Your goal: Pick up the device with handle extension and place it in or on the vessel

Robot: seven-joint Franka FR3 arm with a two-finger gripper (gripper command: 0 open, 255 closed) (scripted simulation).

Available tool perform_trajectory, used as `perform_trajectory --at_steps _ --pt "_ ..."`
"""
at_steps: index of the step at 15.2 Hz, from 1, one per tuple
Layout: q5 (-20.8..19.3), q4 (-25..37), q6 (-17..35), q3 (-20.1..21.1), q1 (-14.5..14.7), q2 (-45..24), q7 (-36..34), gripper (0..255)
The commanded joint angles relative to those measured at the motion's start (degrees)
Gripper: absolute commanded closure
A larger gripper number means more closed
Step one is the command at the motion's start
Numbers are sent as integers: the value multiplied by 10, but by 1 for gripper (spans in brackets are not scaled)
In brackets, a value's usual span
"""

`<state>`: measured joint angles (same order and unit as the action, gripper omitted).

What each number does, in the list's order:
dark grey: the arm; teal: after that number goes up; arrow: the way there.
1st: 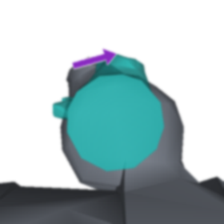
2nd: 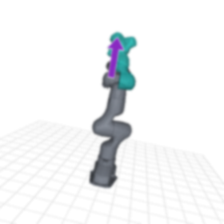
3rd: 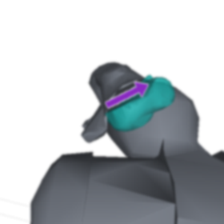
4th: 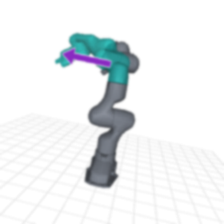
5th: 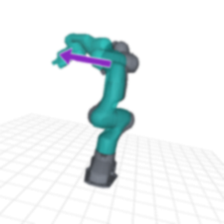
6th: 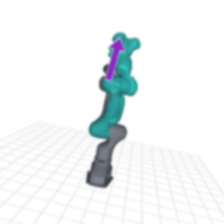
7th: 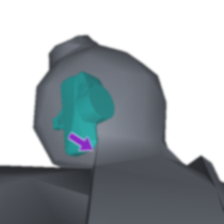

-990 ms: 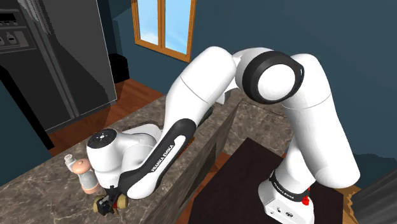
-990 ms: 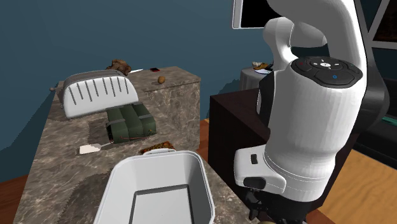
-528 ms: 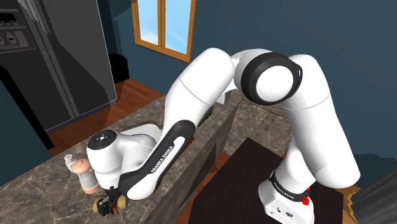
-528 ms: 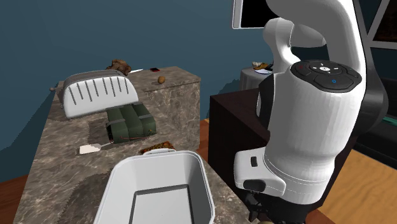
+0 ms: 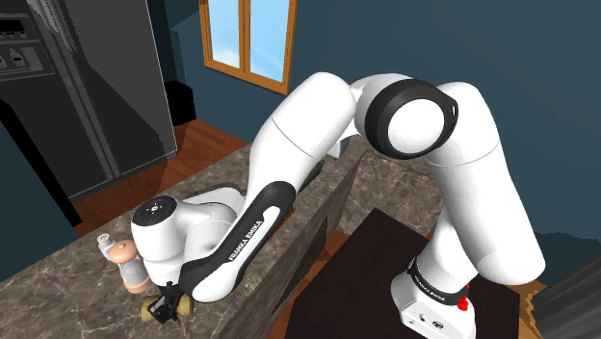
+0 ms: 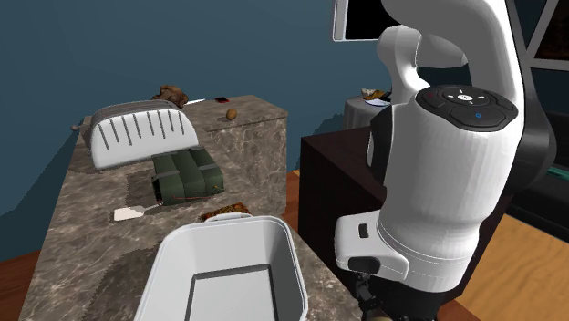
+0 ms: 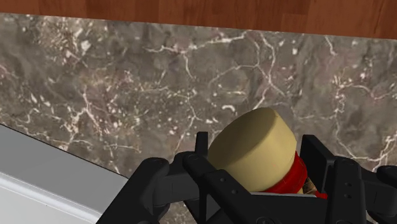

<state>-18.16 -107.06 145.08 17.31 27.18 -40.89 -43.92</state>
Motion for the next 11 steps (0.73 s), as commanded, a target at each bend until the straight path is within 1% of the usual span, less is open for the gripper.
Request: perform_trajectory --at_steps 1,3,11 --pt "0 0 0 0 0 0 0 255" --pt "0 0 1 0 0 -1 0 255" --pt "18 -13 -36 18 -13 49 11 255"
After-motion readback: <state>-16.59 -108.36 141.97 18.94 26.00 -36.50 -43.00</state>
